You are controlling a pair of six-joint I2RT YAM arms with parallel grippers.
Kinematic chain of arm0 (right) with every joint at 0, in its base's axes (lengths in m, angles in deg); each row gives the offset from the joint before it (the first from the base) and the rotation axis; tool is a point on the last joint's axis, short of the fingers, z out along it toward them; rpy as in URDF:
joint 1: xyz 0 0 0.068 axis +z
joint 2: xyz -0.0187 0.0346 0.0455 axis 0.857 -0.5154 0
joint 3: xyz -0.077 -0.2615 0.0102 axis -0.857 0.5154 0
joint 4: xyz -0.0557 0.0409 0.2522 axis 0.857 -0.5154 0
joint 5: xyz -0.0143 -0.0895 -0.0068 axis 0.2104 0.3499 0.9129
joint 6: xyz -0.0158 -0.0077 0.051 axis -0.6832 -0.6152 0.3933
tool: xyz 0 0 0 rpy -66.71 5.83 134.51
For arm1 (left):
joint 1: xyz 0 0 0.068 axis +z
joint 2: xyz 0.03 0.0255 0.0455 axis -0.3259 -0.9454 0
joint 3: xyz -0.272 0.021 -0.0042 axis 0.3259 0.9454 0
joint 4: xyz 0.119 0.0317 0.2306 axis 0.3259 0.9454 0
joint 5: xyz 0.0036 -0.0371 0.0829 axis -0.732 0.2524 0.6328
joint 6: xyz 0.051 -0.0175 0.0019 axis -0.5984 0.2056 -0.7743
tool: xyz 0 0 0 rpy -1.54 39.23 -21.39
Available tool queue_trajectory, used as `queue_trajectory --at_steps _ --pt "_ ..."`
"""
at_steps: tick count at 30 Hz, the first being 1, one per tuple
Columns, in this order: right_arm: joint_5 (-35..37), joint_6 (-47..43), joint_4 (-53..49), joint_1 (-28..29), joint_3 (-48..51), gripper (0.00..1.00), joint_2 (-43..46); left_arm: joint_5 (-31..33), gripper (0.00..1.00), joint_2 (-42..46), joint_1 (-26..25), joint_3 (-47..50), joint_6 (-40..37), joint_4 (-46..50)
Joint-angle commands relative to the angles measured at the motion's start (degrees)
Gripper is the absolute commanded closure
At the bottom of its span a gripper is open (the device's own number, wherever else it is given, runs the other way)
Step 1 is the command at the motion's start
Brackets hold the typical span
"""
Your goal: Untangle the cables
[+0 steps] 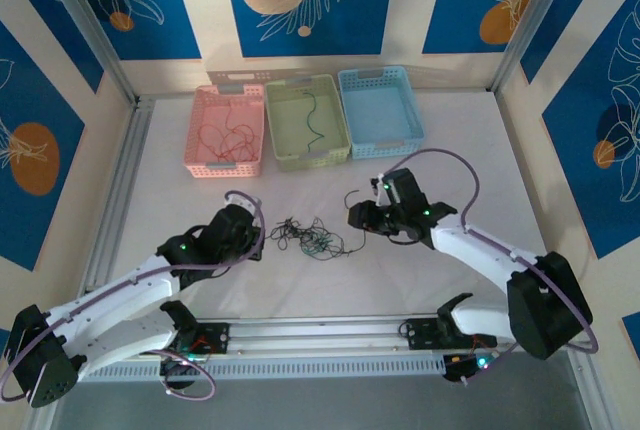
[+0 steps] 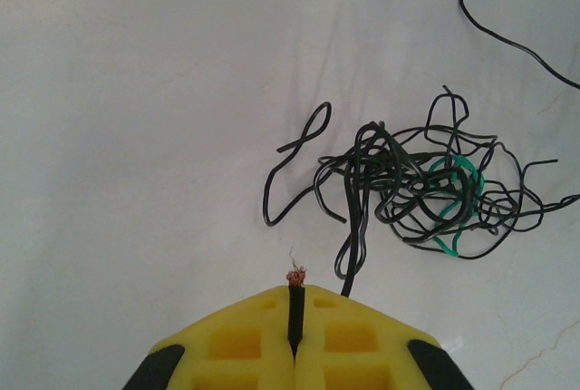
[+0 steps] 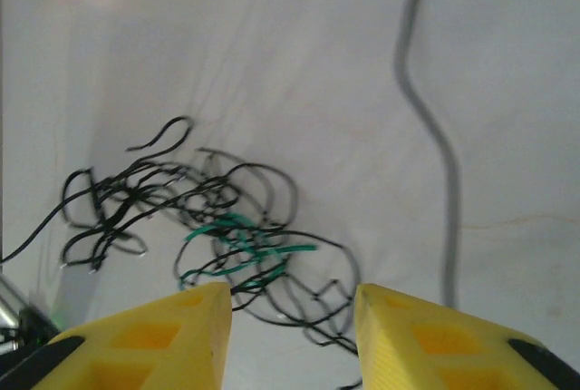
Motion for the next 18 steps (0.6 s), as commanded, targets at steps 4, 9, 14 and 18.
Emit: queue_trajectory --at_steps 4,9,14,18 --pt "2.94 -3.27 -4.68 4.56 -8.71 0.67 -9.91 -0.99 1.0 0.08 0.78 1.35 0.67 -1.32" --pt "0.3 -6.06 -4.71 5.74 -15.4 0.65 -20.92 -1.02 1.0 0.65 1.0 1.19 0.27 -0.34" --pt "1.07 -8.34 -5.99 7.67 -19.12 0.53 -26.04 -0.68 1.0 1.38 1.73 1.07 -0.23 0.82" --pt "1.08 -8.93 -5.43 8.26 -18.93 0.52 -26.42 -0.72 1.0 1.78 2.08 1.08 -0.47 0.83"
